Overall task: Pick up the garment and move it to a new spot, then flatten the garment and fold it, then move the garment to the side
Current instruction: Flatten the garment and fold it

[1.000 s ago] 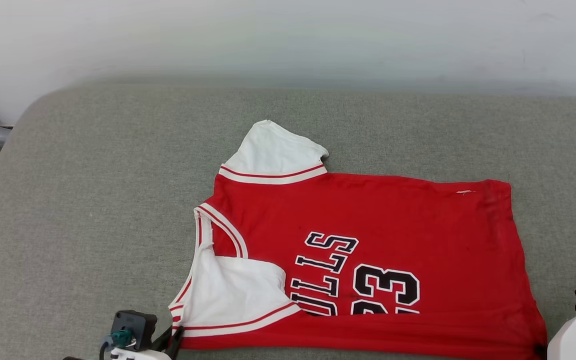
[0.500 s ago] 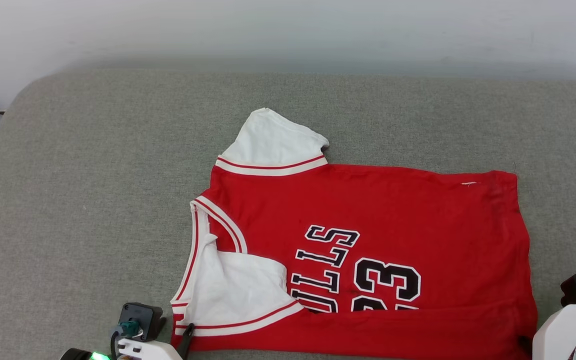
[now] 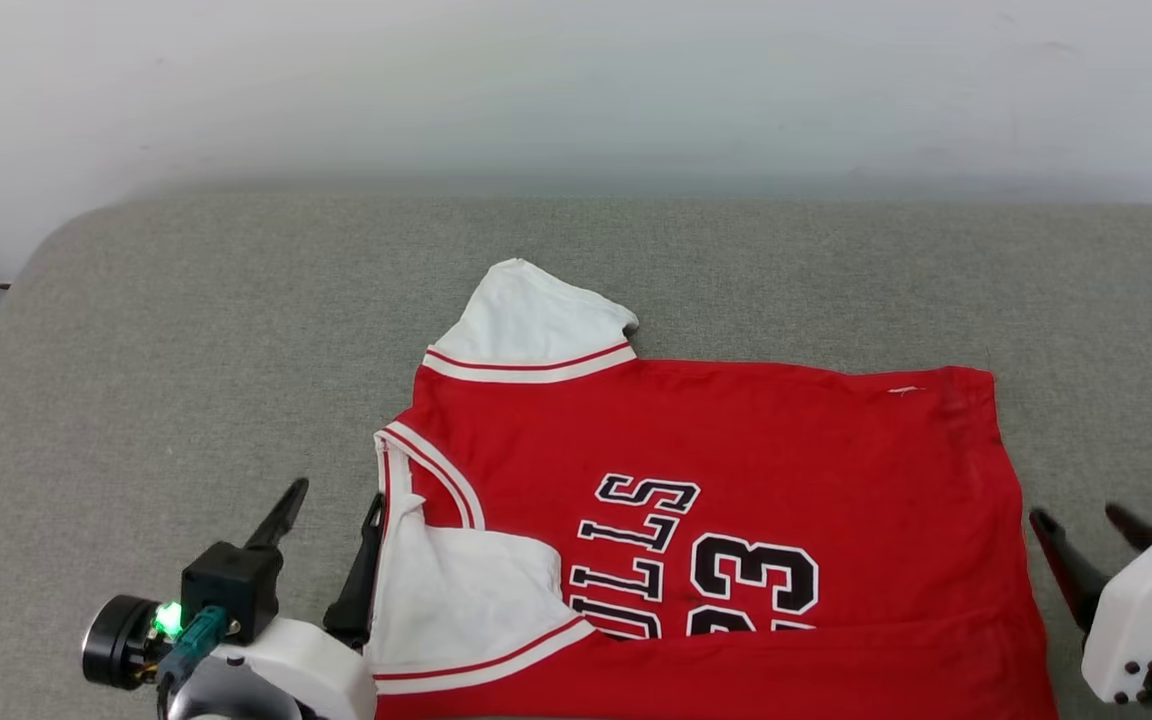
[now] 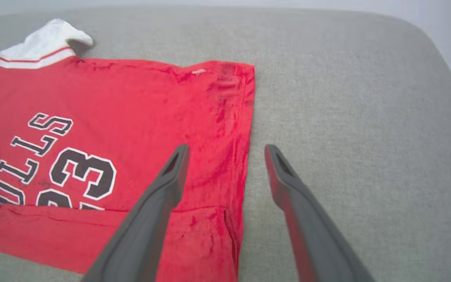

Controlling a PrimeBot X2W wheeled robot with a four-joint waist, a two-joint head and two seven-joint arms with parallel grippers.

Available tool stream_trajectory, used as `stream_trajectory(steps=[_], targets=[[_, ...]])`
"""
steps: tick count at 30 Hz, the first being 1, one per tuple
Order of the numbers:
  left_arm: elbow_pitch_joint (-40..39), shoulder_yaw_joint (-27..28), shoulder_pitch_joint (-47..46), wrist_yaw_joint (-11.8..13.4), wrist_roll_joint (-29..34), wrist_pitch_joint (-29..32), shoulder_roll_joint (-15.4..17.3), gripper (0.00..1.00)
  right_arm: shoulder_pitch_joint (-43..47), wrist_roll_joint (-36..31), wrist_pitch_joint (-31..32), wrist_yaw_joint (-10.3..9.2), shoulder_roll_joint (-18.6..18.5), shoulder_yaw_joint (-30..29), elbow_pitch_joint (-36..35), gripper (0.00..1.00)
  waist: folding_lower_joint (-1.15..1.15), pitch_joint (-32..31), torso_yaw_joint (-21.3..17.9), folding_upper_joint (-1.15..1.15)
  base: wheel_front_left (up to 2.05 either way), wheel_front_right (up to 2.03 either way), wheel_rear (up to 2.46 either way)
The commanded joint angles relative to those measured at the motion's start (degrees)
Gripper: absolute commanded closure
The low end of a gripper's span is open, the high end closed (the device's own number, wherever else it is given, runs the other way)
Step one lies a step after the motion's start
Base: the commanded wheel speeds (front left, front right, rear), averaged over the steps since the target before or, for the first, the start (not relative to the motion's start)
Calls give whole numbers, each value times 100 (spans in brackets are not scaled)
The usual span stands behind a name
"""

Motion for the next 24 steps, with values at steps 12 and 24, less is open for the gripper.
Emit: stream_trajectory(steps=[12, 24], targets=[[-330, 551, 8, -136, 611, -695, -443, 0, -123, -318, -2495, -5, 294, 319, 61, 0, 0, 79, -140, 0, 0, 0, 0], [252, 725, -1053, -1085, 1009, -225, -42, 0, -528, -572, -3277, -5, 714, 490, 228, 0, 0, 871, -676, 0, 0, 0, 0]])
